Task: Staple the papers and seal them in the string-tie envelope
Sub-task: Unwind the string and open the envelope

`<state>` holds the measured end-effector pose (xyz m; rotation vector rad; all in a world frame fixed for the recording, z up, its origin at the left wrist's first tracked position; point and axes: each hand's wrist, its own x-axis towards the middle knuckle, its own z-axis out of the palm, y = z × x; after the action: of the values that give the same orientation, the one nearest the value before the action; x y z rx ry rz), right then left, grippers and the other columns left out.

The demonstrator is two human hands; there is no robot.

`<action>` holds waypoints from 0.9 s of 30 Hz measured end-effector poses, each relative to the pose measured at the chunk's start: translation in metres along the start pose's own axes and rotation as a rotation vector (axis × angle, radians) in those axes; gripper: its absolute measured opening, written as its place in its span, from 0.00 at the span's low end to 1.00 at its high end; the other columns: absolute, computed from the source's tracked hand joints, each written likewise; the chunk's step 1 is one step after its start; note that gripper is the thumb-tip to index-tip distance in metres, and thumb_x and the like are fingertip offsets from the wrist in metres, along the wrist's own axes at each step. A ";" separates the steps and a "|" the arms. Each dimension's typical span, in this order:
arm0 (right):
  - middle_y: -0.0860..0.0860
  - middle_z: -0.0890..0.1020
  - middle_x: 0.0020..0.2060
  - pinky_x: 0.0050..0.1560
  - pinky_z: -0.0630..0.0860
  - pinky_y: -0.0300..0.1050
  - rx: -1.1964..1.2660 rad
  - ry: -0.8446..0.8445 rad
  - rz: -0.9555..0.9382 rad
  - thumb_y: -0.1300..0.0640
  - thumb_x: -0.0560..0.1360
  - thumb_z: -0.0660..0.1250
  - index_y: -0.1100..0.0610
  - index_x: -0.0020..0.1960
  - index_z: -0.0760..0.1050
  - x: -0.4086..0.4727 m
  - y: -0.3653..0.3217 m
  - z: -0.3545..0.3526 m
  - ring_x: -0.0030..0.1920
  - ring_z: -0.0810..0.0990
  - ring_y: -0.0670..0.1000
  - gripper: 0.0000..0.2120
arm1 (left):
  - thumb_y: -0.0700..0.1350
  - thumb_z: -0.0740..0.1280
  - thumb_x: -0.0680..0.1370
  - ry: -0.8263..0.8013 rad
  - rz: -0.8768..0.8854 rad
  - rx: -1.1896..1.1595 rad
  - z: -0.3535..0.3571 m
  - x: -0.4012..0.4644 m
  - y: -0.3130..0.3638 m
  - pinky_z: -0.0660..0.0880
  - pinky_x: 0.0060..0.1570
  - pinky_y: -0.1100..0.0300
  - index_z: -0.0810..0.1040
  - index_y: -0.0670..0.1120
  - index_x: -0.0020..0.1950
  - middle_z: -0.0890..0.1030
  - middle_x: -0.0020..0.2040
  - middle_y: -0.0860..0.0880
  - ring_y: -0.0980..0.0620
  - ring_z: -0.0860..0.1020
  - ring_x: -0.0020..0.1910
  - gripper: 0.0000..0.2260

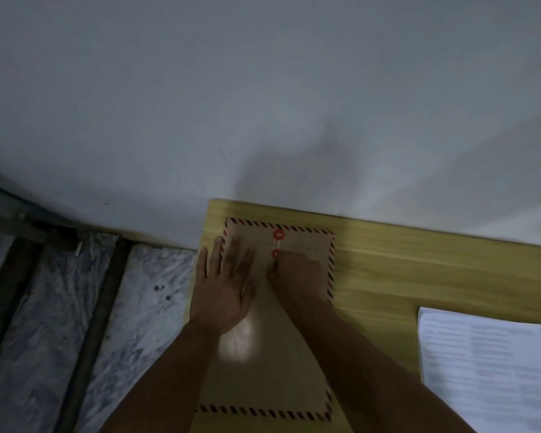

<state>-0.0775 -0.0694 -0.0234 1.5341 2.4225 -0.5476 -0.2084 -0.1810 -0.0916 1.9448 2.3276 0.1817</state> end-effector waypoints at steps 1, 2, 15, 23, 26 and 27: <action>0.50 0.83 0.46 0.55 0.77 0.53 -0.023 -0.005 -0.013 0.55 0.82 0.59 0.53 0.55 0.80 0.005 0.000 0.000 0.46 0.81 0.53 0.11 | 0.58 0.55 0.83 0.006 -0.003 0.003 0.001 0.001 -0.001 0.54 0.76 0.32 0.61 0.51 0.82 0.53 0.84 0.41 0.36 0.49 0.82 0.27; 0.51 0.83 0.47 0.56 0.77 0.52 -0.046 -0.011 -0.031 0.55 0.82 0.58 0.54 0.55 0.80 0.010 0.000 -0.001 0.47 0.81 0.53 0.11 | 0.58 0.55 0.84 0.009 -0.006 0.005 0.002 0.002 -0.001 0.53 0.76 0.32 0.60 0.51 0.82 0.53 0.84 0.41 0.36 0.48 0.83 0.27; 0.47 0.82 0.34 0.34 0.73 0.41 0.843 0.253 0.132 0.51 0.76 0.69 0.53 0.44 0.78 0.034 0.000 -0.023 0.34 0.80 0.43 0.06 | 0.59 0.55 0.83 0.010 -0.026 0.011 0.003 0.001 -0.004 0.52 0.77 0.35 0.60 0.53 0.82 0.53 0.84 0.44 0.38 0.47 0.83 0.27; 0.53 0.88 0.42 0.43 0.80 0.50 1.339 0.178 0.180 0.59 0.76 0.66 0.59 0.47 0.80 0.051 0.016 -0.035 0.41 0.85 0.53 0.05 | 0.59 0.57 0.82 -0.010 -0.045 -0.005 0.001 0.001 -0.003 0.52 0.78 0.36 0.63 0.54 0.81 0.52 0.84 0.45 0.40 0.47 0.83 0.28; 0.46 0.85 0.45 0.49 0.80 0.47 0.653 0.159 -0.208 0.58 0.74 0.70 0.53 0.50 0.84 0.056 0.027 -0.027 0.45 0.83 0.47 0.06 | 0.60 0.57 0.81 -0.015 -0.046 0.002 0.000 0.001 -0.004 0.52 0.78 0.36 0.61 0.55 0.81 0.51 0.84 0.46 0.40 0.46 0.83 0.28; 0.47 0.84 0.49 0.51 0.79 0.48 0.439 0.086 -0.332 0.57 0.75 0.70 0.52 0.55 0.84 0.057 0.029 -0.025 0.49 0.81 0.48 0.10 | 0.60 0.57 0.81 -0.013 -0.047 0.005 0.000 0.001 -0.004 0.52 0.78 0.36 0.61 0.55 0.82 0.50 0.85 0.46 0.40 0.46 0.83 0.28</action>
<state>-0.0752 -0.0003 -0.0280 1.3145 2.7771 -1.1652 -0.2122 -0.1806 -0.0922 1.8862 2.3654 0.1586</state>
